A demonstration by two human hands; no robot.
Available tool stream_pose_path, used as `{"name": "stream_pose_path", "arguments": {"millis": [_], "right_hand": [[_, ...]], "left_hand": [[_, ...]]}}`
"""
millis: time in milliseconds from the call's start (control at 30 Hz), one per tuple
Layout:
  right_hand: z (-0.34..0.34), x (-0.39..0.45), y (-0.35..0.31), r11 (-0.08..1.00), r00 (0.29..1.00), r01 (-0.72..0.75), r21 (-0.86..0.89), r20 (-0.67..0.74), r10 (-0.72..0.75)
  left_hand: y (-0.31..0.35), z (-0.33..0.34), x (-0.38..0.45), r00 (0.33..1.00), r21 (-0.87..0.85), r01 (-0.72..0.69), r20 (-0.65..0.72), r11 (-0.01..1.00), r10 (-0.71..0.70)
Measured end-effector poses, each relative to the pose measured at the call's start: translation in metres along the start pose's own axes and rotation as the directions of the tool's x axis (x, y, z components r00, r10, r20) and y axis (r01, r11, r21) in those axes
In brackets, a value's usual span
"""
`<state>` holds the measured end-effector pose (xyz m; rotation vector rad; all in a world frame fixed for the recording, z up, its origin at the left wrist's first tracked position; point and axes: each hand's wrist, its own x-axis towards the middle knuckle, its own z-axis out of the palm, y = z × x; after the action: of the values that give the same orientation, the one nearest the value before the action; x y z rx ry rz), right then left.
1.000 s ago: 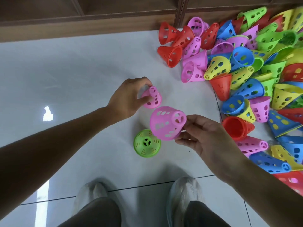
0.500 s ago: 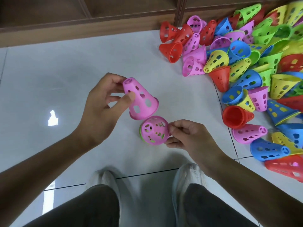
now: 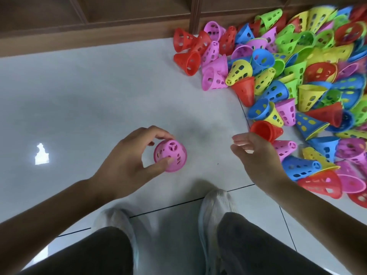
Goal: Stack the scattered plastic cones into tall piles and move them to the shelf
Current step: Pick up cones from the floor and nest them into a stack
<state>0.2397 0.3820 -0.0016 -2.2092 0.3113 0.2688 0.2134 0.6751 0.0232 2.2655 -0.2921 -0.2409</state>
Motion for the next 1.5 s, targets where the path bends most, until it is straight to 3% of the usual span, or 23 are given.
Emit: {"name": "stream_pose_path", "arguments": {"millis": [133,200,400,600,900,1133,1333,1500], "right_hand": [[-0.036,0.023,0.022,0.943,0.959,0.102,-0.318,-0.219,-0.177],[-0.050,0.035,0.033,0.902,0.937,0.101,-0.419,-0.264,-0.228],[-0.054,0.044,0.052,0.822,0.981,0.078,-0.564,-0.102,-0.163],[-0.053,0.033,0.043,0.825,0.986,0.054,-0.562,-0.100,-0.133],[-0.077,-0.003,0.026,0.955,0.977,0.052,-0.291,-0.182,-0.109],[-0.096,-0.034,0.043,0.999,0.984,-0.032,-0.038,-0.175,0.025],[-0.110,-0.051,0.063,0.981,0.955,-0.063,0.182,-0.273,0.112],[-0.106,-0.052,0.070,0.987,0.952,-0.030,0.160,-0.297,0.077]], "left_hand": [[-0.008,0.003,0.002,1.000,-0.005,-0.014,0.026,1.000,0.014],[-0.010,0.000,0.004,0.999,-0.022,-0.035,0.039,0.999,0.036],[-0.008,-0.010,0.020,0.998,-0.090,-0.042,0.038,0.995,0.046],[0.016,-0.008,0.073,0.983,-0.123,-0.159,0.077,0.980,0.169],[0.057,0.044,0.168,0.888,0.003,-0.270,0.389,0.963,0.247],[0.072,0.103,0.205,0.787,0.081,-0.289,0.588,0.954,0.188],[0.079,0.141,0.223,0.752,0.091,-0.302,0.635,0.949,0.178],[0.079,0.147,0.229,0.772,0.128,-0.335,0.605,0.934,0.194]]}}
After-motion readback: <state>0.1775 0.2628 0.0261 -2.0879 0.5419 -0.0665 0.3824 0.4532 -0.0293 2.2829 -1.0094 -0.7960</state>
